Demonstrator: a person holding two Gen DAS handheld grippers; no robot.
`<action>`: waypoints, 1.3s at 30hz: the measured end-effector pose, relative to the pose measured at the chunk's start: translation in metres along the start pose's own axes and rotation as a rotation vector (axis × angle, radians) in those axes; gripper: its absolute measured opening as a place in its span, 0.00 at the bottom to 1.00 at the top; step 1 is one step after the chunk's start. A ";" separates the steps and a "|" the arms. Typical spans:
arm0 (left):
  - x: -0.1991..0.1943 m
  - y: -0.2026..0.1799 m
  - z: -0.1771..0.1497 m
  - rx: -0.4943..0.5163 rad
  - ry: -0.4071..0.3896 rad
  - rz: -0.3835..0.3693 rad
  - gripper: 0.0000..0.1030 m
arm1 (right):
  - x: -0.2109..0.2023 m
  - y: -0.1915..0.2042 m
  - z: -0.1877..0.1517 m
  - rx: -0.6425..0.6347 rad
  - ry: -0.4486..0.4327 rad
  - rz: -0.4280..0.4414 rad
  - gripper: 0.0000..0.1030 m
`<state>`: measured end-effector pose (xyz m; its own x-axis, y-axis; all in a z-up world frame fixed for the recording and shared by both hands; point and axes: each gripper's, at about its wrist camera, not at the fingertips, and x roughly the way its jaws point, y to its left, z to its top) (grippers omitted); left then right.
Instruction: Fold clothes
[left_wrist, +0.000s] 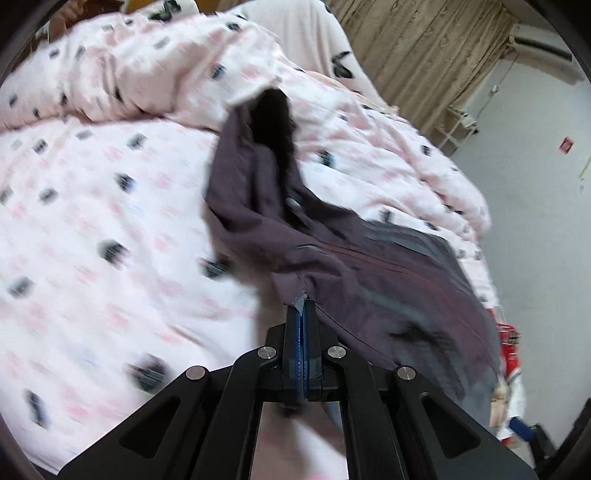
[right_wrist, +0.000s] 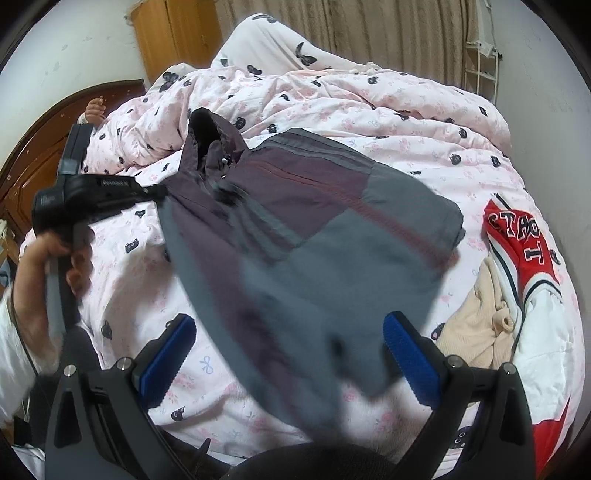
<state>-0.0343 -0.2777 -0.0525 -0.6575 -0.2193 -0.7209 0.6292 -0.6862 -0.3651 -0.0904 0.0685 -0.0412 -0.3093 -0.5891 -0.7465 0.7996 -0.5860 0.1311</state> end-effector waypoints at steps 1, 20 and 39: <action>-0.010 0.022 0.000 0.007 -0.004 0.029 0.00 | 0.000 0.002 0.000 -0.007 0.000 -0.001 1.00; 0.025 0.103 0.082 0.635 0.201 0.771 0.00 | 0.016 0.040 0.006 -0.104 0.043 0.009 1.00; -0.070 0.141 0.027 0.288 0.116 0.508 0.43 | 0.079 -0.039 0.119 0.261 0.000 0.140 1.00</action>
<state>0.0889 -0.3782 -0.0375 -0.2433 -0.5036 -0.8290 0.7051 -0.6787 0.2054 -0.2071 -0.0214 -0.0282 -0.2058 -0.6740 -0.7095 0.6749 -0.6227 0.3959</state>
